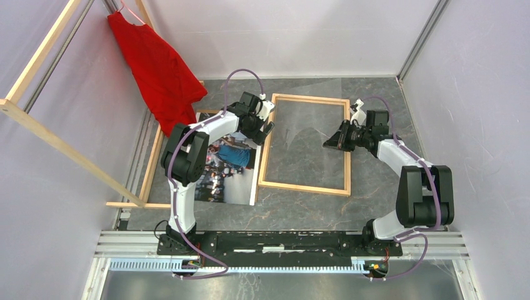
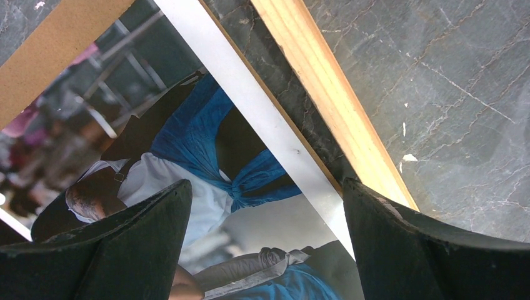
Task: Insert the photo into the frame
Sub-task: Place the photo frame item in the photo frame.
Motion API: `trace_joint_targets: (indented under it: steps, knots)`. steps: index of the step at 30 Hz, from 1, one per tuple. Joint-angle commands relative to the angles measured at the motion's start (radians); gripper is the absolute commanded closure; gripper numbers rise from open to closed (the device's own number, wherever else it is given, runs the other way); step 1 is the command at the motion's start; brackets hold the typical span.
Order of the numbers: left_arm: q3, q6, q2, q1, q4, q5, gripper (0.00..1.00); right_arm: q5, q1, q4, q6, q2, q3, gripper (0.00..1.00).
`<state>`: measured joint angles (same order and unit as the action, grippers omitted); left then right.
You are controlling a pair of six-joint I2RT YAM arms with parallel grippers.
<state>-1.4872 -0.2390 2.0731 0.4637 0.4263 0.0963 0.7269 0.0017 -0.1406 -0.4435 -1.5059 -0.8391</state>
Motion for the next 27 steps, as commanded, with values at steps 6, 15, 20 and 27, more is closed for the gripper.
trace_joint_targets:
  steps: [6,15,20,27]
  knots:
    - [-0.004,0.026,-0.028,-0.001,-0.006,-0.004,0.04,-0.024,0.004,-0.011,0.013,0.059,0.006,0.77]
    - [-0.006,0.023,-0.030,0.001,-0.005,-0.006,0.04,-0.005,-0.023,0.011,-0.002,0.044,-0.002,0.74]
    - [-0.007,0.021,-0.027,0.001,-0.006,-0.007,0.04,0.032,-0.023,0.082,-0.030,0.060,0.026,0.73]
    - [-0.008,0.019,-0.025,0.001,-0.006,-0.007,0.04,0.060,-0.009,0.182,-0.064,0.088,0.049,0.72]
